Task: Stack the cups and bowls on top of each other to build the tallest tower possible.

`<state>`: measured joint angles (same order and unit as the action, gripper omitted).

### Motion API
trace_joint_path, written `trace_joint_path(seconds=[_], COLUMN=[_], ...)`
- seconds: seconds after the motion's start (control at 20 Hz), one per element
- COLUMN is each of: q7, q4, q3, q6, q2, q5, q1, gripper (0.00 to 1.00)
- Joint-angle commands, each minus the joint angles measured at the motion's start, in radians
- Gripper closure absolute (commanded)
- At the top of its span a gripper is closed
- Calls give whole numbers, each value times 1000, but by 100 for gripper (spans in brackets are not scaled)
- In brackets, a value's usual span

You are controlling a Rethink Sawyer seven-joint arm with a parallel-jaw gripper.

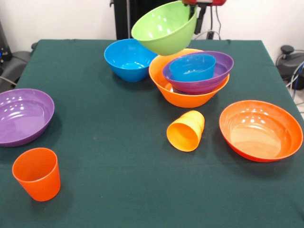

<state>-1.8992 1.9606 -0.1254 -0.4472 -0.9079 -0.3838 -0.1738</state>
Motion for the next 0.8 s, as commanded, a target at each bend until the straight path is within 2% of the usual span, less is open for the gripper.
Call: trace_joint_path(seconds=[0.05,0.4,0.8], q7=[-207,-225,-202], q4=[35,23,5], q3=[17,25,8], q6=[73,95,129], q2=[58,78,130], q5=[44,58,53], q1=[57,79,46], gripper=[100,100,100])
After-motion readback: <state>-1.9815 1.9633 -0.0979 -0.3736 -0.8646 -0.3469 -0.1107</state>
